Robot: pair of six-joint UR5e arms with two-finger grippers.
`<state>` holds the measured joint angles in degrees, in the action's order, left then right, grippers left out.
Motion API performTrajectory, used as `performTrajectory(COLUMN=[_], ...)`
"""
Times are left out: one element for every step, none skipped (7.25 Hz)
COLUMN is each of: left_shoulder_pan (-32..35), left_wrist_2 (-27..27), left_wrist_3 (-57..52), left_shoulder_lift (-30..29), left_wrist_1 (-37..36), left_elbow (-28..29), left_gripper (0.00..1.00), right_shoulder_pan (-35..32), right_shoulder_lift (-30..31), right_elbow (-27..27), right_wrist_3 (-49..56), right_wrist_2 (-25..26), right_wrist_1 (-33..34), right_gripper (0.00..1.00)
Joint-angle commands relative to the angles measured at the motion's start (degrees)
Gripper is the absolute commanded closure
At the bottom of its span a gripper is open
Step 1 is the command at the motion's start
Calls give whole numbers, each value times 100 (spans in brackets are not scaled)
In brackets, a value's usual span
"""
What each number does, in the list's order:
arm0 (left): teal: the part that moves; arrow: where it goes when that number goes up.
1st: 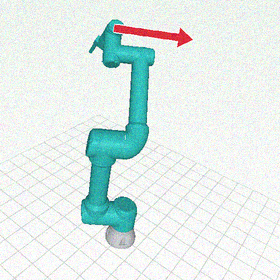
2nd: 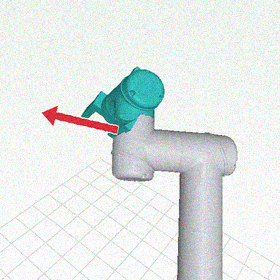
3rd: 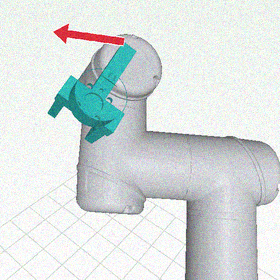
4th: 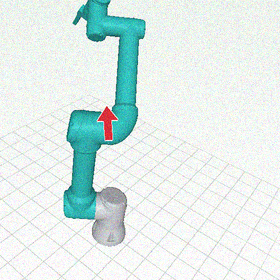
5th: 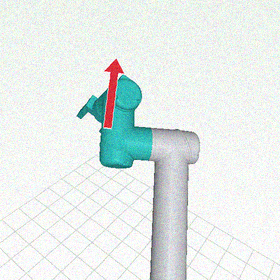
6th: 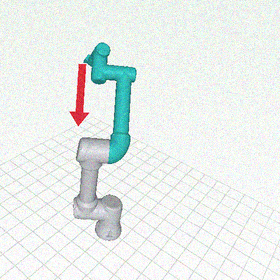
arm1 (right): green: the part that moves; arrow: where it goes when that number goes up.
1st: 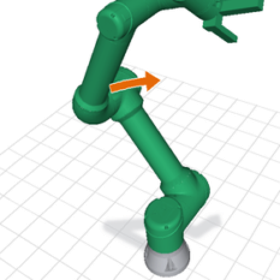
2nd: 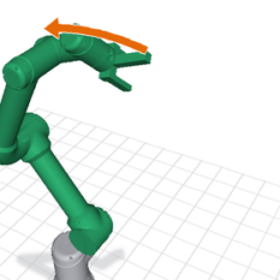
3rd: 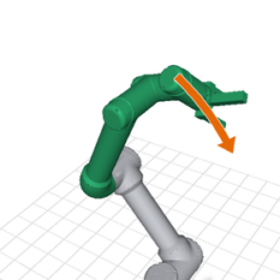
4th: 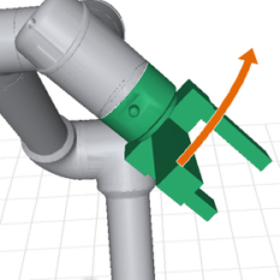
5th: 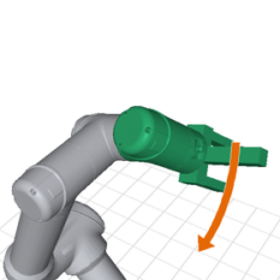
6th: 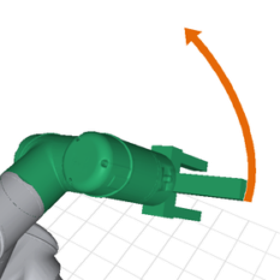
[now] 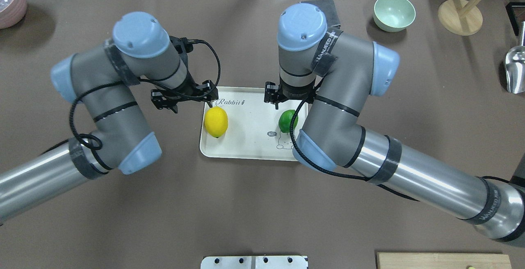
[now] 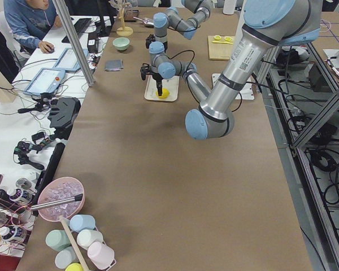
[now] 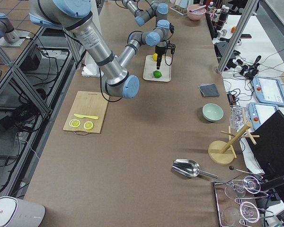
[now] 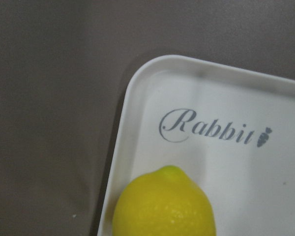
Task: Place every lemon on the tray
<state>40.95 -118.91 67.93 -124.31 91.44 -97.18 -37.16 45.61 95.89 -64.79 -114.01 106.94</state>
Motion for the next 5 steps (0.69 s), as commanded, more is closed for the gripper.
performTrajectory(left_shoulder_pan=[971, 1376, 1894, 2351, 2652], left_wrist_2=[-325, -604, -894, -1176, -1239], left_wrist_3=[-1557, -2190, -2893, -3587, -4142], left_shoulder_lift=[939, 1292, 1617, 1855, 2145], left_wrist_1=[-390, -373, -355, -398, -399], left_elbow=[-625, -618, -626, -583, -548], left_gripper=[1, 1, 1, 1, 1], right_shoulder_pan=[-709, -1148, -1562, -2018, -2475], right_shoulder_lift=[1004, 1455, 1825, 2237, 2633], right_elbow=[1305, 1413, 1423, 1423, 1432], right_wrist_3=[1032, 1778, 2490, 3176, 3870], right_wrist_2=[-409, -498, -516, -795, -998], right_wrist_1=[644, 644, 636, 583, 583], right_gripper=[0, 0, 0, 0, 0])
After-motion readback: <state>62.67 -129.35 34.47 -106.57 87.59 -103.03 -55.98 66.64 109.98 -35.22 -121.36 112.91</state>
